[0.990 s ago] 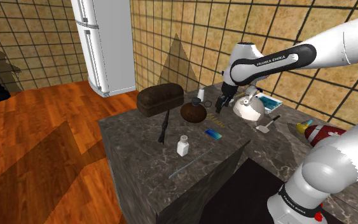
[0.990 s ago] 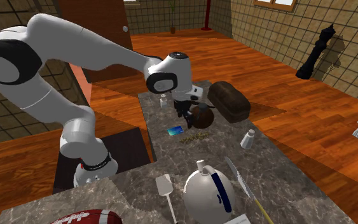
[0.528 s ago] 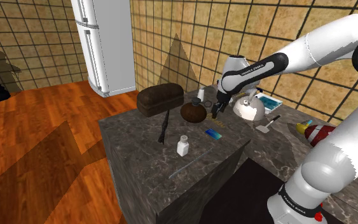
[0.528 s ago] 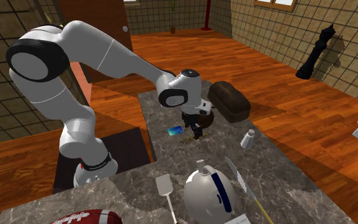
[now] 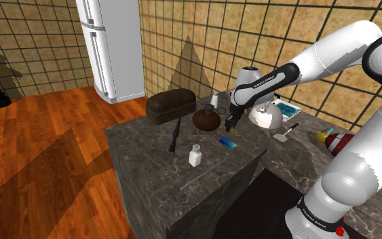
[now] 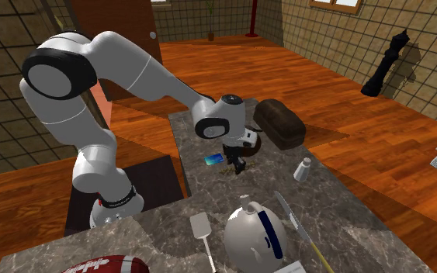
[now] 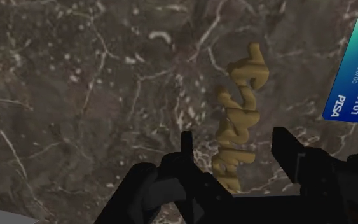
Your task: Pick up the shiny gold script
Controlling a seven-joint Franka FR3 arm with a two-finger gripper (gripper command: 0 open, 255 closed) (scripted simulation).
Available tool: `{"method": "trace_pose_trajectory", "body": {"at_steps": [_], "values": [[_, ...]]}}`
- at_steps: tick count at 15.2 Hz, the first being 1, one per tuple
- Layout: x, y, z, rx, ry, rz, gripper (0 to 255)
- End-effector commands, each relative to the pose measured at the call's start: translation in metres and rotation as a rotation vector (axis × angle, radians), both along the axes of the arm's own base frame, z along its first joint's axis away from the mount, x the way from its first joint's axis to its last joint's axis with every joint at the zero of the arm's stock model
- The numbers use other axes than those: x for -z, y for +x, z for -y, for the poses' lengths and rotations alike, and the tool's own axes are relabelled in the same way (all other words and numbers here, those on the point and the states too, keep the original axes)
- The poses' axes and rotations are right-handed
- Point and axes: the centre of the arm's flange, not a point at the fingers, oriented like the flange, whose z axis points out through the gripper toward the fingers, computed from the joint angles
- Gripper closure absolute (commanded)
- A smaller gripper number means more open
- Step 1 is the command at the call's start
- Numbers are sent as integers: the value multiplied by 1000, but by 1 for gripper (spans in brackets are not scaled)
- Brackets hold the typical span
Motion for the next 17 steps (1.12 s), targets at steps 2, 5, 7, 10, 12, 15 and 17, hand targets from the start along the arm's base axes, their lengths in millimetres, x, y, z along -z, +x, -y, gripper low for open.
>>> {"method": "trace_pose_trajectory", "body": {"at_steps": [2, 5, 7, 10, 12, 15, 17], "values": [[1, 0, 0, 0, 0, 0, 255], [1, 0, 0, 0, 0, 0, 255], [1, 0, 0, 0, 0, 0, 255], [-4, -1, 0, 0, 0, 0, 255], [-15, -1, 0, 0, 0, 0, 255], [-31, -1, 0, 0, 0, 0, 255], [-41, -1, 0, 0, 0, 0, 255]]}}
